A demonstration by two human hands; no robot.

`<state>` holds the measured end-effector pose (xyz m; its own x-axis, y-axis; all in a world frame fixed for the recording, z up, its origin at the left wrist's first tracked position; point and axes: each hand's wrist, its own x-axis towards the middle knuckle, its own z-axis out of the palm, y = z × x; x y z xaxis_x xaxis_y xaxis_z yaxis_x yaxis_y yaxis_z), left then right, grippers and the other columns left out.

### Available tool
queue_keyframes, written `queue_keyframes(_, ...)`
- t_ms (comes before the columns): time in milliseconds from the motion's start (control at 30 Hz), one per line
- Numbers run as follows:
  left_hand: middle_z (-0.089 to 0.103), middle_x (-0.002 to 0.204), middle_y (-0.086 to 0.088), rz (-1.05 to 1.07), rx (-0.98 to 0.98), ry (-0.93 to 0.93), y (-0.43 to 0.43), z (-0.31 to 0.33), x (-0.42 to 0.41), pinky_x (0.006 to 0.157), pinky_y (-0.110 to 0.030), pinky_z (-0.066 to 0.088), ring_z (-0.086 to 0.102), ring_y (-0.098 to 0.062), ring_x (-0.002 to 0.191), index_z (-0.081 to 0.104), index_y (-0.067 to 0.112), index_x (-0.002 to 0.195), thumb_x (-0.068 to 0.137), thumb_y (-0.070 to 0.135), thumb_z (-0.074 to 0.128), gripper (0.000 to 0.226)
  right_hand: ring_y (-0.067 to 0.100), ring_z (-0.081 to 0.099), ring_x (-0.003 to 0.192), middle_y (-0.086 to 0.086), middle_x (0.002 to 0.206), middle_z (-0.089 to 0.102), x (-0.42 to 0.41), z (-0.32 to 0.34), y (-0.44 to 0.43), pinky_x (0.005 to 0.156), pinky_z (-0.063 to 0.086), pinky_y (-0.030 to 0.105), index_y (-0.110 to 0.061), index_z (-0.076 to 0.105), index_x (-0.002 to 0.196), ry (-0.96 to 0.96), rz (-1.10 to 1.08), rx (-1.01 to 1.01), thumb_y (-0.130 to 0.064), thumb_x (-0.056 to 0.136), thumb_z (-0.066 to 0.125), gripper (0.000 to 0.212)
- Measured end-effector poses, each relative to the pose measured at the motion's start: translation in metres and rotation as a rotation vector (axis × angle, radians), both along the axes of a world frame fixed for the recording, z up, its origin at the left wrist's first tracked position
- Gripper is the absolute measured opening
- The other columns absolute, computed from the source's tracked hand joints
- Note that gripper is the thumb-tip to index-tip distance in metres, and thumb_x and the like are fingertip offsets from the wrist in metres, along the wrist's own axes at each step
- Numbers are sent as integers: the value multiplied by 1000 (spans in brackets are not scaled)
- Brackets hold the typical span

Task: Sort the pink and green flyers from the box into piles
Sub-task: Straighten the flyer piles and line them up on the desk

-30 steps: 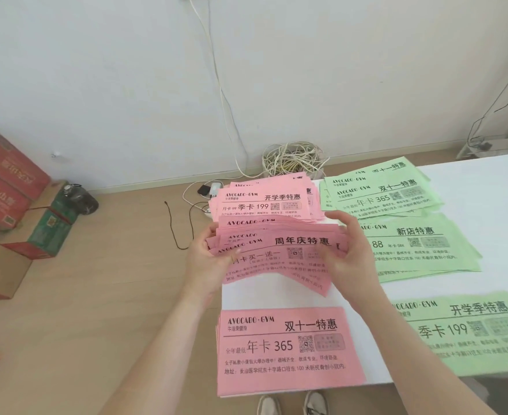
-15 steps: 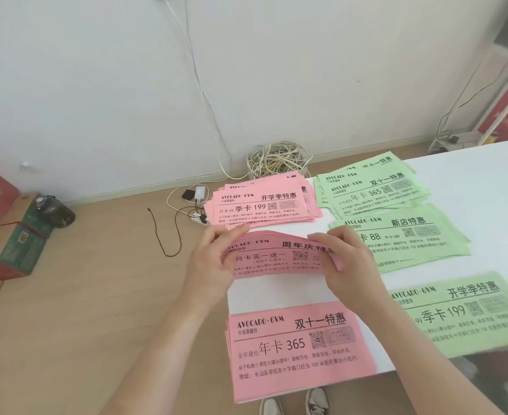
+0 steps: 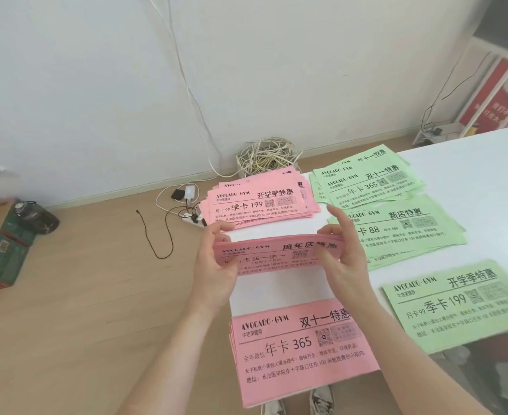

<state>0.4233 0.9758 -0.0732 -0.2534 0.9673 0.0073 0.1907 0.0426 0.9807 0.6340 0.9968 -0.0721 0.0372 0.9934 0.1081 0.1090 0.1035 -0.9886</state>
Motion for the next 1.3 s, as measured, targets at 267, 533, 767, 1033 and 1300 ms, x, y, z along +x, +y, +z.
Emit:
queue_keyframes(267,60,93,16,21,53,-28,-3,-4,1,89,-41,48,56,-12,97,60,38,89,79,-17,58,55,11,57,103,-1,106,63,3,-12,2,83,45,21,-27,57,109,-144,-14,83,4,88,53,37)
queue_keyframes(533,64,102,8,4,17,-90,-4,1,5,89,-37,50,61,-12,99,52,32,91,83,-22,47,55,15,55,96,4,102,58,7,-12,4,77,40,12,-23,50,106,-265,-31,140,11,89,45,39)
queue_keyframes(767,61,101,8,15,-25,39,-4,3,7,78,-22,49,59,1,89,46,33,96,86,-20,45,54,2,55,85,-2,101,59,14,-17,4,67,39,13,-36,41,111,-374,21,59,10,88,42,51)
queue_keyframes(1033,61,97,15,92,-203,240,-1,-8,3,65,-15,43,62,-6,92,39,31,128,84,-8,59,62,20,61,78,2,97,64,13,-13,23,64,46,34,-25,30,137,-566,61,-194,1,86,50,61)
queue_keyframes(1300,54,108,13,80,-210,590,-6,-13,-2,77,-30,43,59,-16,102,34,34,129,79,16,74,67,28,58,91,8,98,66,6,-12,28,69,41,33,-13,38,141,-897,24,-202,-2,84,48,58)
